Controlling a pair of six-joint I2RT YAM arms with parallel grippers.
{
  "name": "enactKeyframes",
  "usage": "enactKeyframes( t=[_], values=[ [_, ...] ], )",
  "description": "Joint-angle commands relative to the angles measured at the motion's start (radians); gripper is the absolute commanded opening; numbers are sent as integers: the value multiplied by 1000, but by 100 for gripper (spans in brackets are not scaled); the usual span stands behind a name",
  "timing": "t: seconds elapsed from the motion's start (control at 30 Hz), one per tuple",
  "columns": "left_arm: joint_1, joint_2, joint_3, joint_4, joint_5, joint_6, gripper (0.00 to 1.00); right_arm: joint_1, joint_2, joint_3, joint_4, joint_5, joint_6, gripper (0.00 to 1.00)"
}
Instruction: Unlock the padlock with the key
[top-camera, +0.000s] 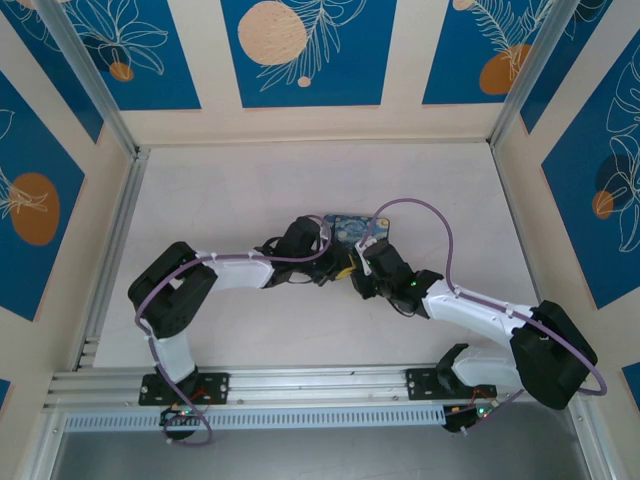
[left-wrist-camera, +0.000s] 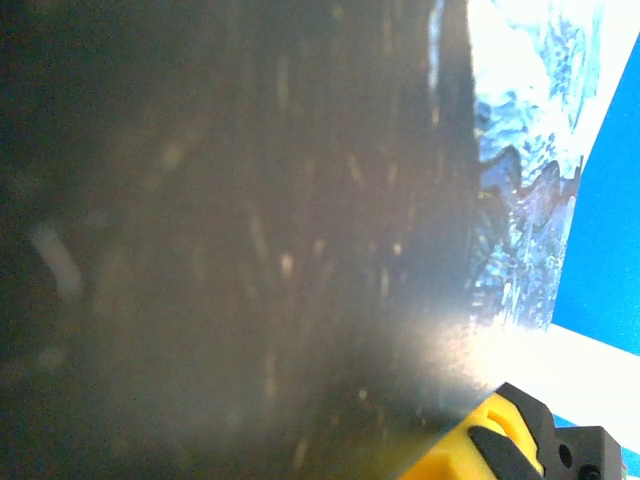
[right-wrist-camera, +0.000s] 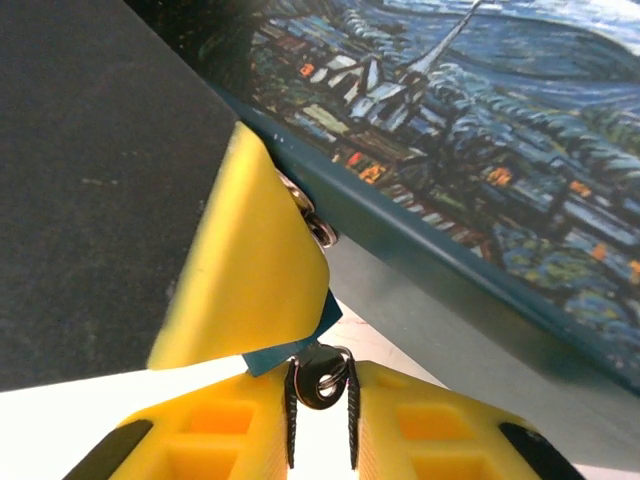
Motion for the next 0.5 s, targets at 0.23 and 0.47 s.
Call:
enactKeyframes(
  t=[0.23,0.47],
  values=[
    [-10,-51,24,13,96,-27,0,-3,14,15,78,87,10,12],
    [-11,-34,2,47,86,-39,0,-12,-30,36,51,-41,43,3]
  ],
)
